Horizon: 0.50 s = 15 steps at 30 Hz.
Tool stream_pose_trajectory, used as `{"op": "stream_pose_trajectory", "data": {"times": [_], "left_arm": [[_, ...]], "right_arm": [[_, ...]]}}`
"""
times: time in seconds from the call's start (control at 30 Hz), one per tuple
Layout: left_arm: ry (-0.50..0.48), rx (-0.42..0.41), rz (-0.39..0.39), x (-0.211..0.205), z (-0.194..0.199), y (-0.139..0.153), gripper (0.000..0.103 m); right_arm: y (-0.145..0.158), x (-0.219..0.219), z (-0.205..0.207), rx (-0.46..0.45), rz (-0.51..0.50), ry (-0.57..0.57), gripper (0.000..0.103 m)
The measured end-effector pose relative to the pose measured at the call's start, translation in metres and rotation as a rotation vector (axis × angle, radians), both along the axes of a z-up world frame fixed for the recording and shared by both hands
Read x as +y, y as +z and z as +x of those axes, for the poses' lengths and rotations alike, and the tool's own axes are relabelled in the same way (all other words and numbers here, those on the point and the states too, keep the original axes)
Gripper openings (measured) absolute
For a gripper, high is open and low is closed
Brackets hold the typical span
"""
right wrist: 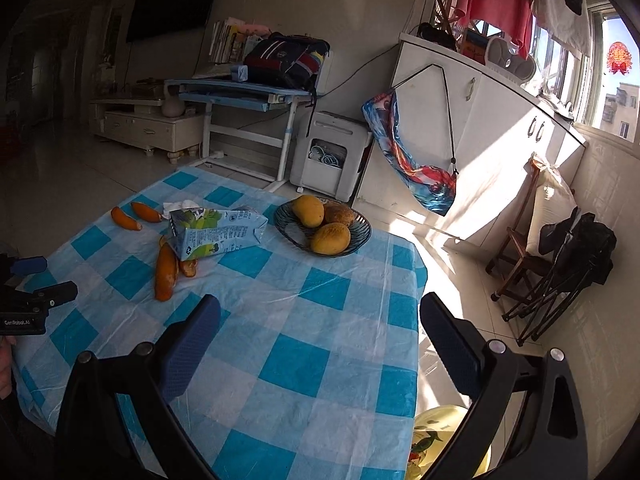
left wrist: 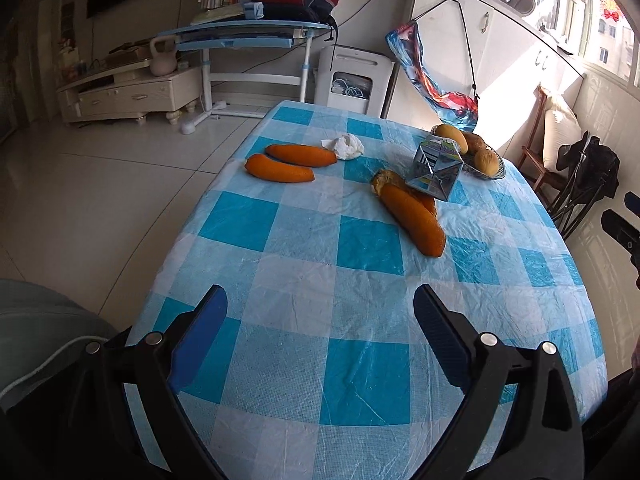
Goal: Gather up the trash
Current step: 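Move both tools back over the table toward the orange crust pieces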
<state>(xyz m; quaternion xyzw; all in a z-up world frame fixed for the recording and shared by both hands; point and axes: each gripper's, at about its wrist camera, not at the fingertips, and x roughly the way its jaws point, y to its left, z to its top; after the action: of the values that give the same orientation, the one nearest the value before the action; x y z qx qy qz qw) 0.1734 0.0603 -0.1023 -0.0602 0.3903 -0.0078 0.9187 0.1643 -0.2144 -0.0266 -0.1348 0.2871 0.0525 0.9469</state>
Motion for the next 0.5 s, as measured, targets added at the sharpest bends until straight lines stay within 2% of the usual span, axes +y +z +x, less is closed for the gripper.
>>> {"op": "stream_pose_trajectory", "data": {"times": [0.13, 0.37, 0.5], "left_arm": [[0.008, 0.009, 0.005, 0.008, 0.008, 0.0, 0.091], [-0.055, 0.023, 0.129, 0.009, 0.025, 0.009, 0.095], [-0.062, 0.022, 0.146, 0.017, 0.025, 0.007, 0.096]], "right_arm": [[-0.011, 0.019, 0.0, 0.023, -0.053, 0.043, 0.096], [-0.021, 0.035, -0.003, 0.025, -0.119, 0.084, 0.096], [-0.024, 0.037, -0.001, 0.025, -0.133, 0.072, 0.096]]}}
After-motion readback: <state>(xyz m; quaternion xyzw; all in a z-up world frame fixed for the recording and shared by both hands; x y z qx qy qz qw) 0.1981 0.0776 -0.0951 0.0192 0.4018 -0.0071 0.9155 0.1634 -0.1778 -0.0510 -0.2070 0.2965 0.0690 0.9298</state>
